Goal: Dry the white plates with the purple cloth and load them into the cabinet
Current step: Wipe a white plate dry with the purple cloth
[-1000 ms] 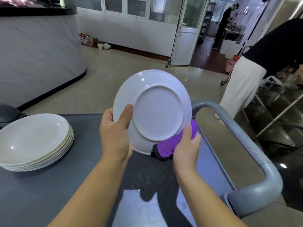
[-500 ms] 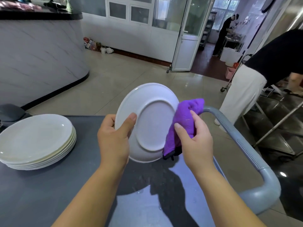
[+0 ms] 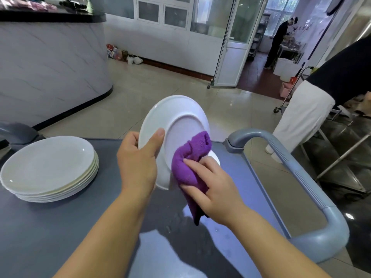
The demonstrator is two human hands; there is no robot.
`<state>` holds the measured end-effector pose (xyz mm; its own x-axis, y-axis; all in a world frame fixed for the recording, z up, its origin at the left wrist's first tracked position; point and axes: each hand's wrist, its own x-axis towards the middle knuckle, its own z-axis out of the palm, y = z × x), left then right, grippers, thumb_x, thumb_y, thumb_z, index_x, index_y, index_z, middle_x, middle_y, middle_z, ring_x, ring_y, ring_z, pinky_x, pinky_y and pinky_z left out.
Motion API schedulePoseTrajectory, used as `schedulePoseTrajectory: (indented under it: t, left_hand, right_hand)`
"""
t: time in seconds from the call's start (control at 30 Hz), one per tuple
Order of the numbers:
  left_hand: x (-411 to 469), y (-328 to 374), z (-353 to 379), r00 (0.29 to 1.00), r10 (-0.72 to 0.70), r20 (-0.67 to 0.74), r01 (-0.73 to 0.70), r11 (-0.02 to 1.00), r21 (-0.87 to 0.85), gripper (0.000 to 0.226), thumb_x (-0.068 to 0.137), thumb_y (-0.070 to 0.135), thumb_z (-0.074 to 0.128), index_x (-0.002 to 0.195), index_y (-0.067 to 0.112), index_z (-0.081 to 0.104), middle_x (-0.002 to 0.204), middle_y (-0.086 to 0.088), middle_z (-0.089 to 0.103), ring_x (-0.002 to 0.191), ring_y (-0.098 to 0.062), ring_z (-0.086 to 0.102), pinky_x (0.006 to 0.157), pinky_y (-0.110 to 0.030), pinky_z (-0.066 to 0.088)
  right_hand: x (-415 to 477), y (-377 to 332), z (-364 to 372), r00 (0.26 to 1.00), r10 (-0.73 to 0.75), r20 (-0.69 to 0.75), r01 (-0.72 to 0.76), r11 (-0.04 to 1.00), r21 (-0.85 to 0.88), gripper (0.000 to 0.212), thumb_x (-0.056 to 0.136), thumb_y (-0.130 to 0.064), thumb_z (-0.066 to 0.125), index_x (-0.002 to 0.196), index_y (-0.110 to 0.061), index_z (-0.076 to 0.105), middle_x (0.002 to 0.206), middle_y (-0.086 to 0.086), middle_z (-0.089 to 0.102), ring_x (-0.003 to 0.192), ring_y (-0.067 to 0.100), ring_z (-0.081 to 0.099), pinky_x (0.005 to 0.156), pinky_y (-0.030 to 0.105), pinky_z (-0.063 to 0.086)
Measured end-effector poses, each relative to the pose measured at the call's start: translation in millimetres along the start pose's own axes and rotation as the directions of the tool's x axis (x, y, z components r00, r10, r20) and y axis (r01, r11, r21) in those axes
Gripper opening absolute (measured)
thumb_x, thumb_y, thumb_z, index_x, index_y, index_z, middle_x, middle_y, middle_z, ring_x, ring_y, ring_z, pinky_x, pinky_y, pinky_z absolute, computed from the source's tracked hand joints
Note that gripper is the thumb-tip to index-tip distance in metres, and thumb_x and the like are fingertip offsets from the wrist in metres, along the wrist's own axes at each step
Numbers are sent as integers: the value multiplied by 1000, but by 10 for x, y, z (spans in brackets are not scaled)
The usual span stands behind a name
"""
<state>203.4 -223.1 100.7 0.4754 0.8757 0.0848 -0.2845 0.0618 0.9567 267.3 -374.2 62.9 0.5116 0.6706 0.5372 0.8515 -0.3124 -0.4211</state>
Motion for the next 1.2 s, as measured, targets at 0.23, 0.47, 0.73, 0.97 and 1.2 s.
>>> schedulePoseTrajectory:
  t: [0.23, 0.47, 0.73, 0.97, 1.2]
  left_hand:
    - [-142, -102, -8, 997, -55, 59, 51, 996, 69, 33, 83, 28, 73, 68, 16, 47, 61, 4, 52, 55, -12, 45, 53, -27, 38]
    - [-84, -129, 19, 994, -97, 51, 98, 995, -7, 32, 83, 25, 74, 67, 16, 47, 61, 3, 51, 58, -13, 46, 56, -30, 40]
    - [52, -164, -128, 986, -155, -56, 150, 986, -77, 31, 82, 30, 74, 69, 18, 48, 75, -5, 57, 67, -19, 52, 63, -38, 45]
    - [13, -177, -134, 993, -111, -36, 112, 994, 7, 34, 83, 29, 73, 68, 18, 45, 67, 1, 50, 63, -17, 44, 62, -34, 37]
    - [-109, -185, -54, 966, 185, 180, -229, 936, 268, 26, 79, 23, 78, 68, 24, 55, 65, 10, 57, 59, 1, 52, 52, -10, 39]
  right_hand:
    - [239, 101, -167, 943, 263, -202, -247, 964, 102, 35, 82, -18, 74, 116, -15, 66, 144, 4, 25, 98, -39, 25, 83, -9, 21]
    - [247, -41, 1, 981, 93, -172, -79, 993, 89, 46, 82, -37, 63, 125, -20, 62, 141, -5, 47, 116, -2, 47, 90, 13, 41]
    - [-134, 234, 86, 992, -113, 51, 116, 992, -47, 48, 82, -24, 63, 127, -33, 53, 142, -13, 46, 109, 21, 58, 79, 36, 54]
    - [-19, 337, 15, 969, 244, -25, -245, 968, -46, 41, 88, -25, 61, 128, -29, 57, 144, -15, 43, 123, 10, 48, 91, 30, 44]
    - [210, 423, -216, 631, 774, 52, -622, 465, 629, 23, 93, -11, 59, 116, -10, 63, 99, 1, 68, 89, 17, 62, 77, 31, 50]
